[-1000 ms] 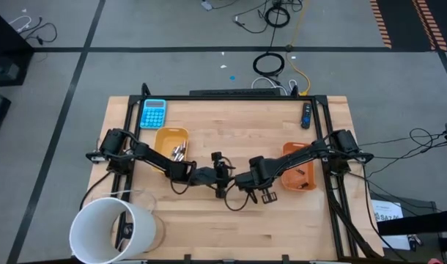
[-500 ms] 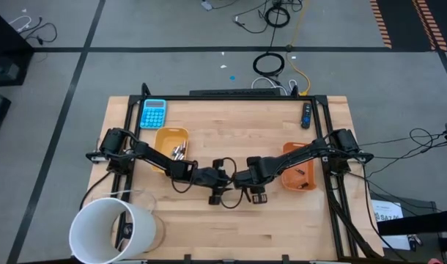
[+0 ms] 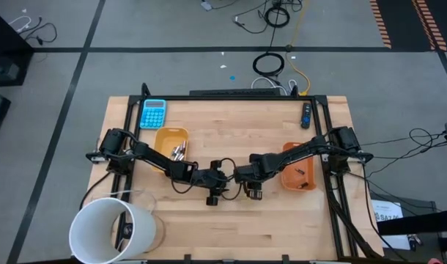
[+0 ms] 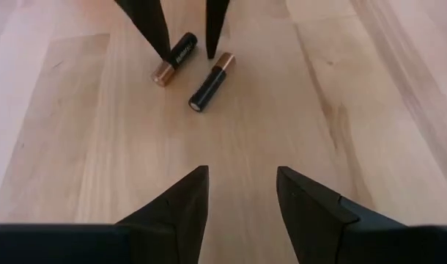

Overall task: Sort batteries
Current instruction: Put the black battery into the orange bin

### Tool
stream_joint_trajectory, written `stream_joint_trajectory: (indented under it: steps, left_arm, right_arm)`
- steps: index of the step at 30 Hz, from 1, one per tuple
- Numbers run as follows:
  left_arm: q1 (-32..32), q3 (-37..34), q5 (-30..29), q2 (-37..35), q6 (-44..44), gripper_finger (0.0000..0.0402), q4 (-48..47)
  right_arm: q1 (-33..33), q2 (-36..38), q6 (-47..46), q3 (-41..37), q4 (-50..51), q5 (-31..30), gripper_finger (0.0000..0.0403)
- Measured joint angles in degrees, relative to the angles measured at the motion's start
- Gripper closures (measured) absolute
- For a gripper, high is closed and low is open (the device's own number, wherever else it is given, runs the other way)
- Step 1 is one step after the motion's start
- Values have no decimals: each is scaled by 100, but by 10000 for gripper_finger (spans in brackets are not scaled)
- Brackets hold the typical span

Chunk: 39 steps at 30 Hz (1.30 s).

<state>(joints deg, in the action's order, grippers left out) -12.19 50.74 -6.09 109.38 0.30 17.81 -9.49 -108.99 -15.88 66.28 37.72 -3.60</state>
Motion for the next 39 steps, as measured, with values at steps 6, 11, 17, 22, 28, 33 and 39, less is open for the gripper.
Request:
stream_joint_trajectory:
  steps: [6, 11, 17, 22, 28, 33, 39]
  left_arm:
    - [3, 0, -205, 0, 55, 230, 125]
    - [4, 0, -393, 0, 160, 230, 128]
    - [7, -2, -533, 0, 203, 230, 141]
    - [11, -2, -779, 0, 208, 230, 203]
    - [103, -4, -922, -1, 212, 230, 299]
    - [229, -4, -922, 0, 210, 230, 340]
    - [258, -4, -922, 0, 197, 230, 497]
  right_arm:
    - [209, -2, 118, -83, -46, 248, 320]
    - [269, -13, 312, -85, 19, 246, 387]
    - [246, 183, 365, 39, 523, 35, 398]
    - [98, 1048, 61, 267, 1696, -695, 400]
    - [-237, 2150, -1556, 256, 3563, -920, 400]
    - [-593, 2726, -3188, 222, 4552, -766, 374]
    - [-789, 2964, -3754, -104, 4824, -1038, 322]
